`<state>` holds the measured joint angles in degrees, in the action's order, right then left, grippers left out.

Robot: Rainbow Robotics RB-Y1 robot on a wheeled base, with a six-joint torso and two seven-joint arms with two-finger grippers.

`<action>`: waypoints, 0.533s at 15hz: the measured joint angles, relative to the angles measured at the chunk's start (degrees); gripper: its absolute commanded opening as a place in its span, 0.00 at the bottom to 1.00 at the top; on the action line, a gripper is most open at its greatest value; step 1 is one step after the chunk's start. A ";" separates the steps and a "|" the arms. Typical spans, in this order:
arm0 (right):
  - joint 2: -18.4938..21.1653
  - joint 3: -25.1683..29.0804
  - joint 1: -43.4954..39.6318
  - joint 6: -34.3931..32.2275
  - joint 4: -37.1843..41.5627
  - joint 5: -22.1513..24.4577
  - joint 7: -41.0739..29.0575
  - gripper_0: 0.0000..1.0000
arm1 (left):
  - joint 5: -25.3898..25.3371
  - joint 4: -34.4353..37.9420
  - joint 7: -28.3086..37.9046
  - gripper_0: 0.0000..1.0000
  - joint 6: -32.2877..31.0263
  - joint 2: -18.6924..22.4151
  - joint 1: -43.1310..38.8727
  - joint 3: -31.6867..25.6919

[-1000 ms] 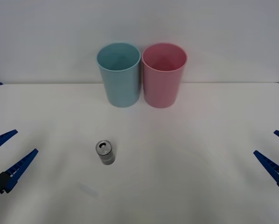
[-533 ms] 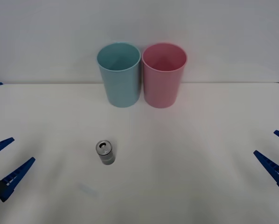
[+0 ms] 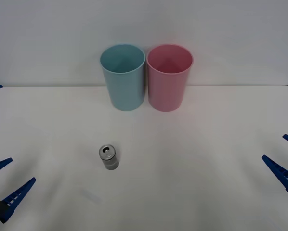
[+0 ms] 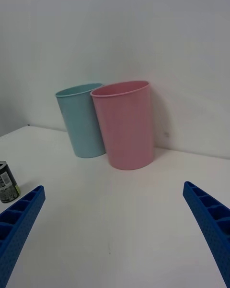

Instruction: Grasp the object on the table and drop it into the matching bin: aluminum can to the light blue bin, PET bottle to the pink bin.

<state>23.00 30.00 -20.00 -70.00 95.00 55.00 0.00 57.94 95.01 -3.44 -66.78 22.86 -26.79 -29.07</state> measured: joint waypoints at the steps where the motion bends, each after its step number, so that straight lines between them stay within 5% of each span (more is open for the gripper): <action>1: 0.00 0.00 0.00 0.00 0.00 0.00 0.00 1.00 | 0.05 0.00 -1.43 1.00 0.91 0.00 -0.87 0.29; 8: 0.00 0.00 0.00 0.00 0.00 0.00 0.00 1.00 | 2.70 -0.03 -6.15 1.00 3.32 0.00 -2.01 5.96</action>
<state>23.00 30.00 -20.00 -70.00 95.00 55.00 0.00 60.63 94.98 -9.59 -63.46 22.85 -28.79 -23.11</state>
